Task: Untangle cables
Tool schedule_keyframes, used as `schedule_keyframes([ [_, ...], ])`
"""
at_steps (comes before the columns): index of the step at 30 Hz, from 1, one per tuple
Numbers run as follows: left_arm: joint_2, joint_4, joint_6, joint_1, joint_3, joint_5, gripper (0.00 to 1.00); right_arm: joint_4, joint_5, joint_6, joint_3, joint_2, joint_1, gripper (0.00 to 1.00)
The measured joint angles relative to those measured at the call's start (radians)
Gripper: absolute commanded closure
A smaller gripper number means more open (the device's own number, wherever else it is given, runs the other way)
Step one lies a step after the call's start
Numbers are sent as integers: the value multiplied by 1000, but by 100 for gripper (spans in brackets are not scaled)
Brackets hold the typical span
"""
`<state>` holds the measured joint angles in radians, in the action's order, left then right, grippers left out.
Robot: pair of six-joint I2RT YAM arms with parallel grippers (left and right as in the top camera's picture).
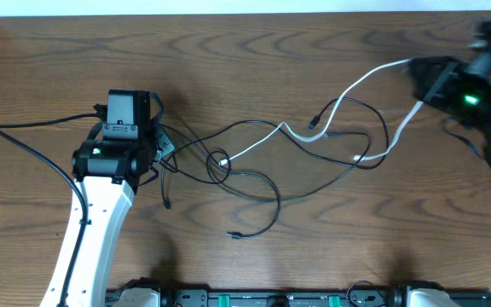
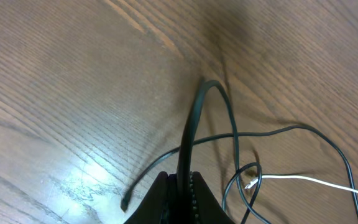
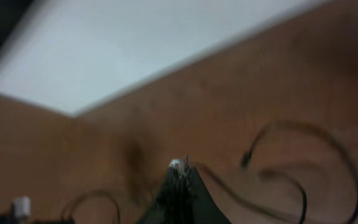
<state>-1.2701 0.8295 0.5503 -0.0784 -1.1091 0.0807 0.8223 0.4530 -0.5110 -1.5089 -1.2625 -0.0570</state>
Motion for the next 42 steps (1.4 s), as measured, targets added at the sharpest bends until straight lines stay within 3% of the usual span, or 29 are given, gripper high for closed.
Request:
schedule_keyframes([
  [8,0,2,0,0,0,1,93,7,-13,51,7,-105,34,99],
  [13,0,4,0,0,0,1,93,8,-138,75,-5,-106,24,99],
  [18,0,4,0,0,0,1,93,41,-235,74,-136,-111,-33,99],
  [21,0,5,0,0,0,1,92,140,-275,56,-227,-103,-53,99],
  [31,0,3,0,0,0,1,93,604,-289,133,-196,-209,37,99],
  [42,0,2,0,0,0,1,93,699,-383,201,-195,-319,45,99],
])
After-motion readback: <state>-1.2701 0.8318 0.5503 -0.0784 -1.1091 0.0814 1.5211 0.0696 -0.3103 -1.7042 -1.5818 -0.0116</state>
